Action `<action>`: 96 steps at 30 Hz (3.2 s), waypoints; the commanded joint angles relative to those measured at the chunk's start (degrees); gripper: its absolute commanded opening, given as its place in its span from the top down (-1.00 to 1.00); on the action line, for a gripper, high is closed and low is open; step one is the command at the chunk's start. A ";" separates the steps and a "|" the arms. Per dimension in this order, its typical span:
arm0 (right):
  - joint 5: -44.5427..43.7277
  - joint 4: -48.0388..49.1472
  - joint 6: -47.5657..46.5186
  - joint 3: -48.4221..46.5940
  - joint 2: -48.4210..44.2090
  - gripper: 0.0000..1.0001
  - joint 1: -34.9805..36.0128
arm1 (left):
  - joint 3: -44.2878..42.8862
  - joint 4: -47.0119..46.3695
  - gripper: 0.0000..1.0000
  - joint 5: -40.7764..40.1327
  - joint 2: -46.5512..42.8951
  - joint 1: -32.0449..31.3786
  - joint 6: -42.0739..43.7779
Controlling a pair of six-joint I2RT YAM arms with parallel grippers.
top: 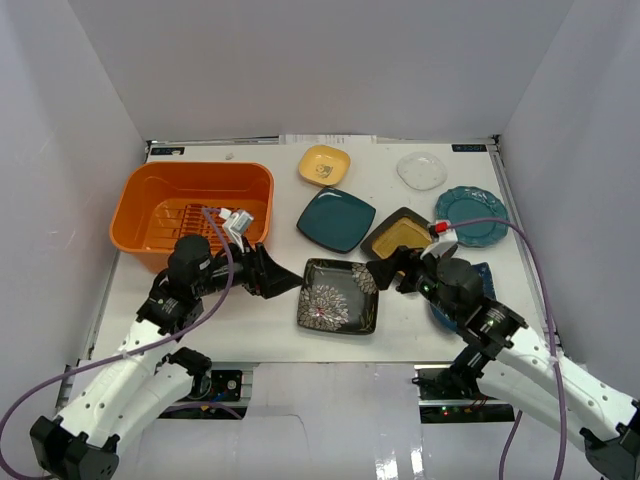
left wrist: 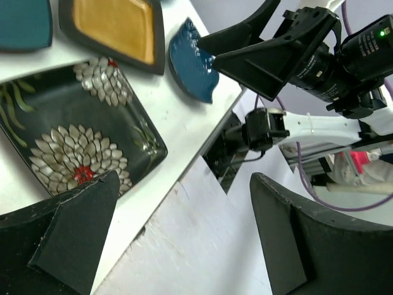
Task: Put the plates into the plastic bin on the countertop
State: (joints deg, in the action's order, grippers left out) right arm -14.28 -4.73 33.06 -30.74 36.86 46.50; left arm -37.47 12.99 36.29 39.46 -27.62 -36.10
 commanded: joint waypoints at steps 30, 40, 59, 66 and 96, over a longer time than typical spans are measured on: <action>1.01 -4.94 2.62 8.24 -9.18 -0.89 -0.36 | 14.09 -12.36 -0.47 -31.46 25.21 -14.92 -5.83; 2.42 -3.44 5.52 11.49 -9.35 -0.82 -0.27 | 16.11 -21.08 0.01 -32.33 32.69 -16.94 -7.14; 7.52 -5.28 9.92 10.27 -9.79 -0.80 -0.45 | 14.98 -5.71 1.00 -38.49 10.57 -22.22 -11.88; 12.53 -3.37 9.92 10.26 -4.00 -0.80 -0.45 | 10.50 1.59 1.00 -38.49 -3.51 -22.13 -14.79; 16.66 19.94 9.22 -24.95 26.22 0.84 -0.27 | -25.79 10.39 -0.96 -52.54 -12.21 -22.13 10.33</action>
State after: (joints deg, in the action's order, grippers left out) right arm 5.43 10.17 45.36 -45.93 58.74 46.24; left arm -57.39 26.35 -10.37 29.89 -49.45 -33.21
